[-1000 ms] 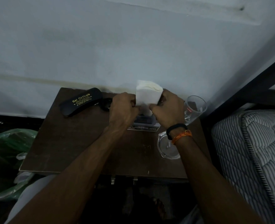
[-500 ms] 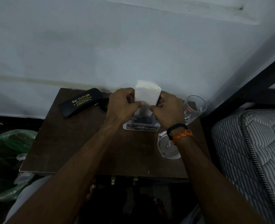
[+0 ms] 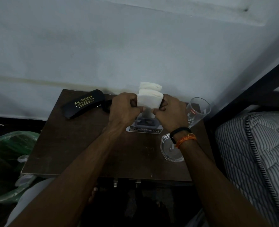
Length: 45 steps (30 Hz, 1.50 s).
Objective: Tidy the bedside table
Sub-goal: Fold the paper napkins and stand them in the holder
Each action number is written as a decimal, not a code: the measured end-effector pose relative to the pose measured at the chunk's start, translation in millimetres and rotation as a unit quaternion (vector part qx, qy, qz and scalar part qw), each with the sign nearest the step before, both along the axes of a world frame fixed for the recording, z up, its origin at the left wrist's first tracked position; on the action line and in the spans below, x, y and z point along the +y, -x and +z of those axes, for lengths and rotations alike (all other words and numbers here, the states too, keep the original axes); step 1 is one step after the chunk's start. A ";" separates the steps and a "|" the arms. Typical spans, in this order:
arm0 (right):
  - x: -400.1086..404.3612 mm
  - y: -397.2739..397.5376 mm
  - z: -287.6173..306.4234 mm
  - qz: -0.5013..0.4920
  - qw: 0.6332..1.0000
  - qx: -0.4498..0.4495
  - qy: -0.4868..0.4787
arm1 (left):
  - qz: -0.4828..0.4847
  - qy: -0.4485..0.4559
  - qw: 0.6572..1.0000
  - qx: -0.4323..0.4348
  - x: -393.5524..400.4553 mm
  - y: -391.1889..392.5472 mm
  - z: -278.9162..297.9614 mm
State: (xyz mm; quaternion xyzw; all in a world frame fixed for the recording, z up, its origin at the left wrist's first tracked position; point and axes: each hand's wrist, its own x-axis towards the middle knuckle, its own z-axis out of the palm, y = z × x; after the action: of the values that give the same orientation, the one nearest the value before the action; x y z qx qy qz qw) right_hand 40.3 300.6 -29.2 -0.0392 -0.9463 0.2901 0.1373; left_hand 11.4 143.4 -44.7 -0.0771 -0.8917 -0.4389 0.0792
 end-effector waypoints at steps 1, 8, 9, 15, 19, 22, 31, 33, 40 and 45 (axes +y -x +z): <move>0.5 -0.4 0.7 -0.001 1.000 0.003 0.001 | 0.001 -0.004 1.000 0.003 0.0 0.1 1.4; 0.0 1.1 -3.9 -0.005 1.000 0.010 -0.028 | 0.009 -0.006 1.000 -0.002 1.0 -1.3 3.4; -0.2 1.1 -4.9 -0.007 0.999 0.009 -0.032 | 0.008 -0.009 1.000 -0.002 0.9 -1.6 3.2; 0.0 0.5 -4.2 -0.010 1.000 -0.012 -0.023 | 0.006 -0.018 1.000 -0.015 -0.6 -0.8 1.3; 5.8 -2.0 2.2 -0.010 0.999 -0.041 0.030 | -0.003 -0.031 0.999 -0.024 -8.6 -1.2 4.8; 9.4 -5.7 4.2 -0.015 0.998 -0.040 0.043 | 0.000 -0.048 0.997 -0.065 -19.0 -4.6 8.2; 20.4 -25.1 0.2 -0.062 0.993 -0.097 0.006 | 0.007 -0.028 0.981 -0.191 -42.0 -27.4 3.3; 19.4 -31.2 -1.4 -0.070 0.992 -0.109 0.005 | -0.001 -0.007 0.971 -0.238 -43.2 -33.3 2.1; 41.1 -49.6 0.8 -0.102 0.977 -0.187 -0.013 | -0.066 0.255 0.922 -0.286 -44.5 -51.3 -10.8; 55.6 -64.8 -7.8 -0.126 0.959 -0.251 -0.041 | -0.045 0.362 0.916 -0.168 -21.8 -87.1 -37.4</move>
State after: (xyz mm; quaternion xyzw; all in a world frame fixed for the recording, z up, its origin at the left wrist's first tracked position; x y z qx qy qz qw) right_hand 105.1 356.2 -37.0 -0.2239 -0.9487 0.2124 -0.0681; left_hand 98.5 121.5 -82.1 -0.0654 -0.9854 -0.0954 -0.1250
